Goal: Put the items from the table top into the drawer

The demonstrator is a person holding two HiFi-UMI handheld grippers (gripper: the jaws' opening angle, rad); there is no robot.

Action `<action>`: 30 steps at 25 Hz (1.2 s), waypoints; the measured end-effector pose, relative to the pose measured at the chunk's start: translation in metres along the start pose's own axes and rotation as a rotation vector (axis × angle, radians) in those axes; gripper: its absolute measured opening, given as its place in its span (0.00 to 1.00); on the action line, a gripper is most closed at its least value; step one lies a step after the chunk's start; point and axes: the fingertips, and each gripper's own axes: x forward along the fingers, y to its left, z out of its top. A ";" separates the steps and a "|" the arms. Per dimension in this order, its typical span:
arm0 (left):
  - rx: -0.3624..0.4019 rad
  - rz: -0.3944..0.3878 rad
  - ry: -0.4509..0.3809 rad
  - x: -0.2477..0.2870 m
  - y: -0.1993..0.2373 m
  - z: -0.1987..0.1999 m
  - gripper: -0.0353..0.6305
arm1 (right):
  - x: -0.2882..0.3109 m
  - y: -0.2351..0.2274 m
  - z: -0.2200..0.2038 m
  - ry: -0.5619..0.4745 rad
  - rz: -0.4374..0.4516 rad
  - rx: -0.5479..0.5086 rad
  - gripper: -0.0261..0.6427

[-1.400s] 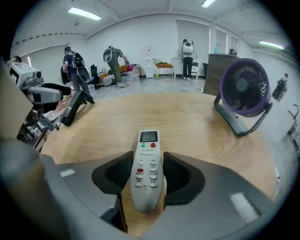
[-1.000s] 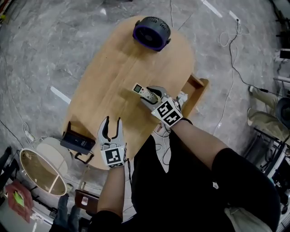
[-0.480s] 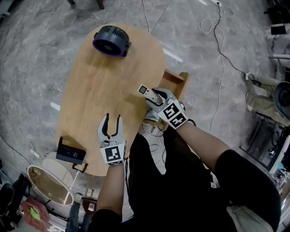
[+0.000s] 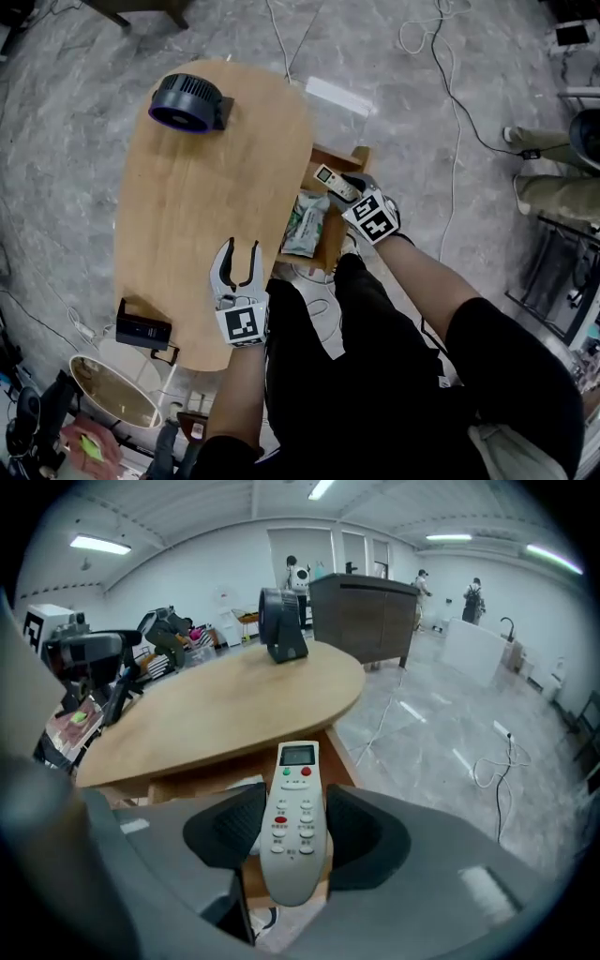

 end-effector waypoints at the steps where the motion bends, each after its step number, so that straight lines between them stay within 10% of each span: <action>1: -0.001 0.000 0.000 0.002 -0.003 0.001 0.35 | 0.006 -0.005 -0.008 0.024 0.000 -0.001 0.37; 30: -0.039 0.039 0.034 -0.036 0.026 -0.021 0.35 | 0.124 0.002 -0.018 0.305 0.055 -0.098 0.37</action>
